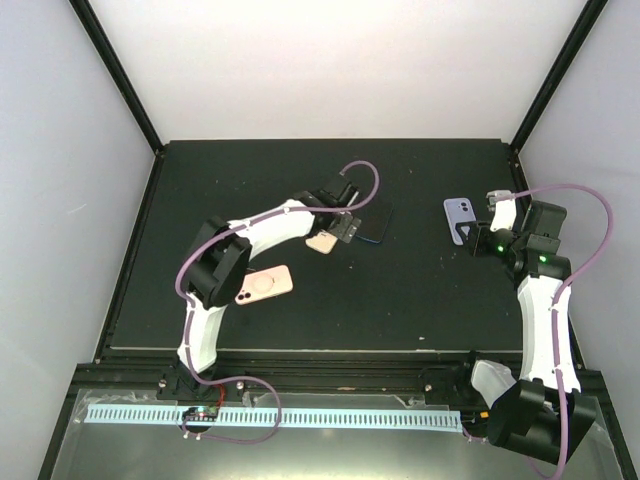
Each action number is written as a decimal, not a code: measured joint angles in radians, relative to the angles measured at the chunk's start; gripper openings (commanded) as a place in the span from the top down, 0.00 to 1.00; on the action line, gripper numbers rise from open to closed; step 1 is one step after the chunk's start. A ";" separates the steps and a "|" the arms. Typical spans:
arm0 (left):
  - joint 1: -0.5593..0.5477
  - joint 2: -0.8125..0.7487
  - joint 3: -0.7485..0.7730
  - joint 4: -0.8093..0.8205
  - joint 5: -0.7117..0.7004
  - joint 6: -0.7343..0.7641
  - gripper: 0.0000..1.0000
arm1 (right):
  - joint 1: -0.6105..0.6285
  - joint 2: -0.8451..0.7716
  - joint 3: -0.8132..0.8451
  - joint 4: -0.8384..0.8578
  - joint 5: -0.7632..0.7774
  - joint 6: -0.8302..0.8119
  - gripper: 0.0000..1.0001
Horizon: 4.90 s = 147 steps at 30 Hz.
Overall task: Take the phone out of the phone case
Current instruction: Pick up the phone at the center of the board, then adjust the phone.
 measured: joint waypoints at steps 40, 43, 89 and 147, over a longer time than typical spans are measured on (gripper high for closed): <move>0.158 0.269 0.320 -0.325 0.314 0.024 0.12 | 0.000 0.028 -0.002 0.009 0.019 -0.008 0.60; 0.155 0.269 0.322 -0.342 0.311 0.019 0.17 | 0.000 0.028 -0.002 0.009 0.019 -0.010 0.60; -0.077 -0.064 -0.200 -0.451 0.263 -0.101 0.01 | 0.000 -0.003 -0.002 0.007 0.008 -0.026 0.60; -0.087 -1.092 -0.913 0.674 0.568 -0.414 0.51 | 0.535 0.031 0.133 -0.144 -0.410 -0.223 0.00</move>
